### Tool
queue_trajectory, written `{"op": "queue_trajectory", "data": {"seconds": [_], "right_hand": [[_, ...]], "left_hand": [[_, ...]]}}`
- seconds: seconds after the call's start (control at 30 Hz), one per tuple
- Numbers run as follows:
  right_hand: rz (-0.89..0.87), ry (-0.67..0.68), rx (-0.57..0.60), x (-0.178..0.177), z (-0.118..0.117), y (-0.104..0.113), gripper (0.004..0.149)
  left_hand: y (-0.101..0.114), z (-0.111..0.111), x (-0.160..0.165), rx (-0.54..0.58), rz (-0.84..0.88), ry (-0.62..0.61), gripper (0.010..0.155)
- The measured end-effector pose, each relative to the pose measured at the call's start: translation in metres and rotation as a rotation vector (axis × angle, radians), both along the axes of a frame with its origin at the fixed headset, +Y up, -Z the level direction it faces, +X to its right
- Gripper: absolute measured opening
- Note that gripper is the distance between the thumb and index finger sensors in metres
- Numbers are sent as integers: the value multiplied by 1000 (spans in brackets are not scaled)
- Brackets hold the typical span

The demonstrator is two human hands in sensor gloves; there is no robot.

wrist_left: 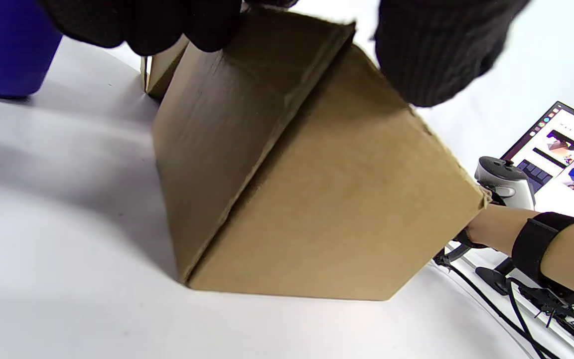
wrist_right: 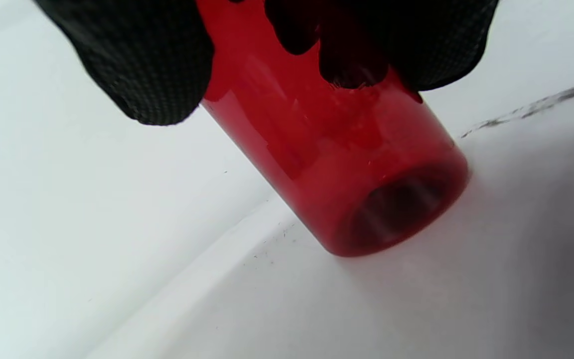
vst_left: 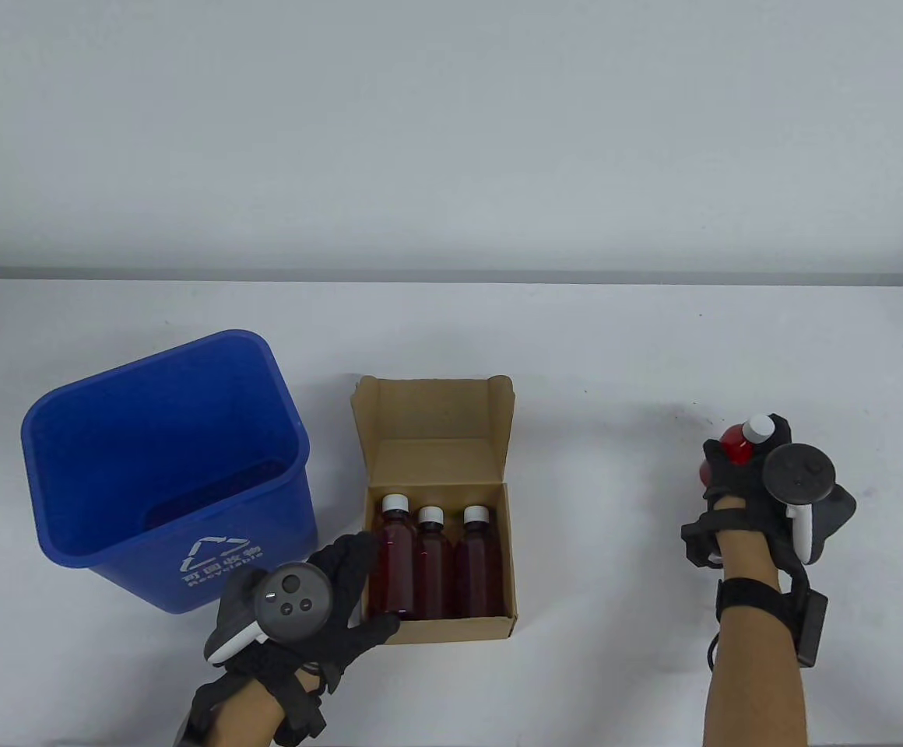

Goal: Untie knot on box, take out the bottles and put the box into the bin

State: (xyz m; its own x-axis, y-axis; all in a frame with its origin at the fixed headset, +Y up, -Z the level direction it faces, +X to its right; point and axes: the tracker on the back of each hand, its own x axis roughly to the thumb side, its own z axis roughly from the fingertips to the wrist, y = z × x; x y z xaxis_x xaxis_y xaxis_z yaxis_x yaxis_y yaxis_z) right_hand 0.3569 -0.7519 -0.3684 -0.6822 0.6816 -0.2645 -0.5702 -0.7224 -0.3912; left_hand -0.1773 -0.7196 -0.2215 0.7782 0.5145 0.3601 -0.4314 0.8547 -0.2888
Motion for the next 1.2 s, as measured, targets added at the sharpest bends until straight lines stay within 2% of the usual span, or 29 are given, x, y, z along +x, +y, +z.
{"op": "queue_trajectory", "data": {"seconds": [0.27,0.47,0.8,0.97,1.2], "right_hand": [[-55,24,-6,9,-10,-2,87],[-54,47,11,13,-7,-1,90],[-51,78,18,26,4,17,95],[-30,127,72,23,9,38,95],[163,268,216,-24,18,104,90]], "left_hand": [[0,0,-1,-4,6,1,97],[1,-1,-1,-6,4,0,97],[1,-1,-1,-4,0,-4,97],[1,-1,-1,-5,1,-4,97],[2,-1,-2,-4,1,-2,97]]}}
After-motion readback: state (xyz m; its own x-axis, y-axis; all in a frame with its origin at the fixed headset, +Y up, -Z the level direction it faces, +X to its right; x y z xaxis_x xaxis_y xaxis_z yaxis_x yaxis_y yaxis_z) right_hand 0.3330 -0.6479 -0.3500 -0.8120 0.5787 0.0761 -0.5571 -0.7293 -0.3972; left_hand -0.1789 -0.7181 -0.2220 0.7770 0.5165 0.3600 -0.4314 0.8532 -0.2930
